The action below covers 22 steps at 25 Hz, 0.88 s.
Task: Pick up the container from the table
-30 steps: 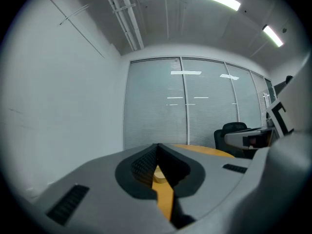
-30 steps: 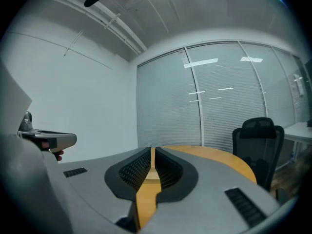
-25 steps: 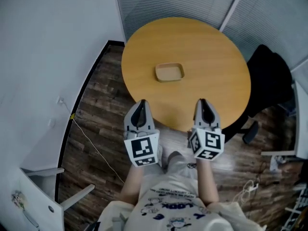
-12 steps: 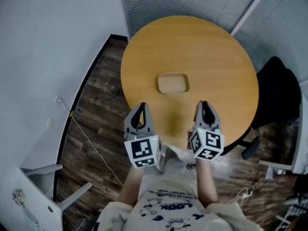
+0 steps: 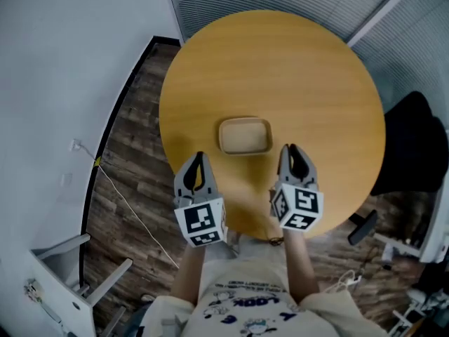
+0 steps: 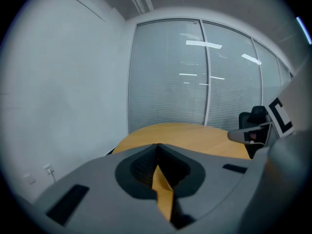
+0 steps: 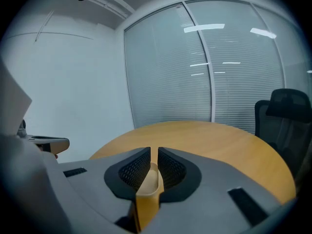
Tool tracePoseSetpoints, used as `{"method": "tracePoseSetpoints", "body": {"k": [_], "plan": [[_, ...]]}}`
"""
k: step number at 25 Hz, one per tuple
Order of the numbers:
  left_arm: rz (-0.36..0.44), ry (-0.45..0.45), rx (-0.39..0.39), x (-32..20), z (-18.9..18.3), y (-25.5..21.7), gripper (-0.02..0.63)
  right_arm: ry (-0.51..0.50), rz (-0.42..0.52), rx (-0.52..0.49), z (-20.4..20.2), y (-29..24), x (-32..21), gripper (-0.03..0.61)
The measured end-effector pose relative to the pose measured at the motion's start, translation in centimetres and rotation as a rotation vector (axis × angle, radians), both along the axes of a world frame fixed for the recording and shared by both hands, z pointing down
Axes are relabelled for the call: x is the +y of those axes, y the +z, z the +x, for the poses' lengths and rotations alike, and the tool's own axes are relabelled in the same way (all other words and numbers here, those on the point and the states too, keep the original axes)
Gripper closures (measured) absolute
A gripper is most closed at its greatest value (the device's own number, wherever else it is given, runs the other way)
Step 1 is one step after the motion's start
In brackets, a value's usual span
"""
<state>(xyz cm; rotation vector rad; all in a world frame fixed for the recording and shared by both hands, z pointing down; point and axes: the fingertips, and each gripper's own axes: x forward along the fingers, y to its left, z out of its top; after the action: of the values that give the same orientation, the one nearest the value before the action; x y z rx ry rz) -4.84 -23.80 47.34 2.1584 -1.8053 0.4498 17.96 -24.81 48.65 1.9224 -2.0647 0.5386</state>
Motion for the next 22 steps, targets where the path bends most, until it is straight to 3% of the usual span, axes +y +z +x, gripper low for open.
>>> {"method": "tracePoseSetpoints", "body": {"k": [10,22], "plan": [[-0.099,-0.013,0.011,-2.8,1.7,4.8,0.612,-0.049,-0.124,-0.014,0.0,5.6,-2.7,0.501],[-0.176,-0.019,-0.006,-3.3,1.6,8.6,0.612,-0.073,-0.250,-0.008,-0.4,10.8,-3.5,0.499]]}}
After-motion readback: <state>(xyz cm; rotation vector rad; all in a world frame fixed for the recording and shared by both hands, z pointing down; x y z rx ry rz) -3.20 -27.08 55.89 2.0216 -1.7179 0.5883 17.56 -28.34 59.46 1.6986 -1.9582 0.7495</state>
